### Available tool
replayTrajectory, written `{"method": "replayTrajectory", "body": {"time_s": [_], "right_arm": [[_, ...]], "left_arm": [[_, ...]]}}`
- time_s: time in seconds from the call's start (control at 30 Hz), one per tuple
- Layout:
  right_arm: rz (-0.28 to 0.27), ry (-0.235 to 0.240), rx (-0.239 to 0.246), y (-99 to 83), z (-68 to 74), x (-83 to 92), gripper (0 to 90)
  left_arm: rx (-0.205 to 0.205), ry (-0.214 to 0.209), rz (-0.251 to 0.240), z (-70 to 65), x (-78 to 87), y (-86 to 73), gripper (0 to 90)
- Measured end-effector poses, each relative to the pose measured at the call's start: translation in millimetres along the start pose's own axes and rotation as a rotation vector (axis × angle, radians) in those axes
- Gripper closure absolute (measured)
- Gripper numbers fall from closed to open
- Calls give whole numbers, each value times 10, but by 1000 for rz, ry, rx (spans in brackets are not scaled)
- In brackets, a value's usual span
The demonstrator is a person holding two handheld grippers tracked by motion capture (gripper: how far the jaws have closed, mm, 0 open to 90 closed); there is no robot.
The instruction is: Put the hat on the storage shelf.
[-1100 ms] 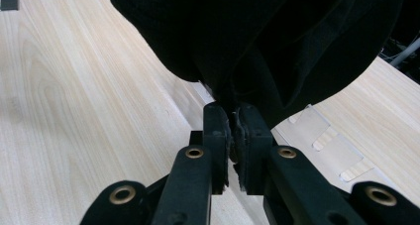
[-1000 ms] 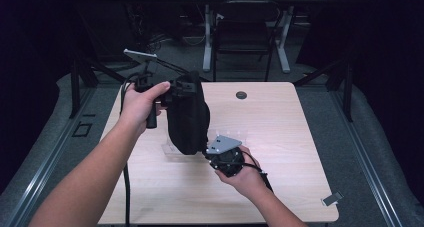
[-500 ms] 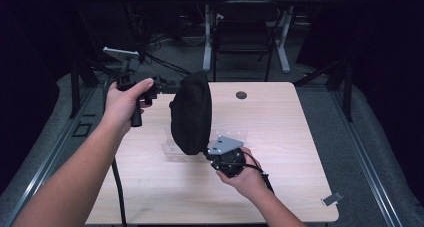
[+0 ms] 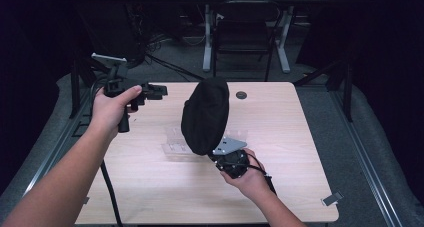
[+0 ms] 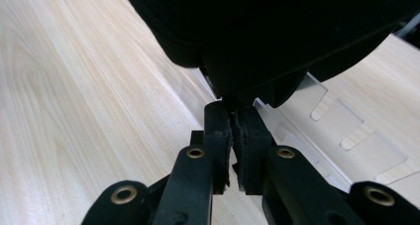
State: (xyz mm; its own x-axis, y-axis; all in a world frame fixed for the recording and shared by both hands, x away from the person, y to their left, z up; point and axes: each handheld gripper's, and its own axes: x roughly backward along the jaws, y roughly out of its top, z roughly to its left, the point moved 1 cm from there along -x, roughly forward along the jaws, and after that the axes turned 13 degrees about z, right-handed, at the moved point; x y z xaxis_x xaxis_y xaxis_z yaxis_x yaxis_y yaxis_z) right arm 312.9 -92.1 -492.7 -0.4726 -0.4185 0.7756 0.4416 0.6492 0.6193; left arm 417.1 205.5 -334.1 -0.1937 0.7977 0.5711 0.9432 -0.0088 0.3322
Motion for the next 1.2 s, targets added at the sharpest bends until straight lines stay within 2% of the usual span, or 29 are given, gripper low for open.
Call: {"method": "replayTrajectory", "body": {"time_s": [0.07, 0.3, 0.43, 0.5, 0.73, 0.83, 0.9, 1.07, 1.1, 1.2], "right_arm": [[-5, 8, -13, -7, -6, -1, 852], [-3, 4, -9, -44, -25, 7, 850], [8, 2, -9, -54, -28, 19, 842], [9, 0, -14, -61, -29, 22, 831], [10, 2, -17, -103, -59, 62, 791], [17, 1, -12, -143, -57, 82, 771], [19, -2, -12, -181, -58, 95, 761], [26, -10, -24, -281, -72, 152, 731], [25, -16, -21, -301, -72, 165, 721], [37, -20, -11, -363, -68, 213, 688]], "left_arm": [[-4, 10, 0, 30, 15, -7, 611], [-8, 72, -8, 148, 78, -44, 587], [-21, 135, -5, 206, 113, -74, 576], [-28, 152, -3, 234, 128, -95, 573], [-57, 266, -2, 346, 155, -162, 548], [-69, 335, -2, 394, 149, -192, 541], [-88, 375, 13, 436, 147, -215, 537], [-111, 437, 36, 518, 107, -288, 535], [-128, 455, 42, 538, 96, -303, 535], [-145, 505, 54, 593, 58, -352, 531]]}}
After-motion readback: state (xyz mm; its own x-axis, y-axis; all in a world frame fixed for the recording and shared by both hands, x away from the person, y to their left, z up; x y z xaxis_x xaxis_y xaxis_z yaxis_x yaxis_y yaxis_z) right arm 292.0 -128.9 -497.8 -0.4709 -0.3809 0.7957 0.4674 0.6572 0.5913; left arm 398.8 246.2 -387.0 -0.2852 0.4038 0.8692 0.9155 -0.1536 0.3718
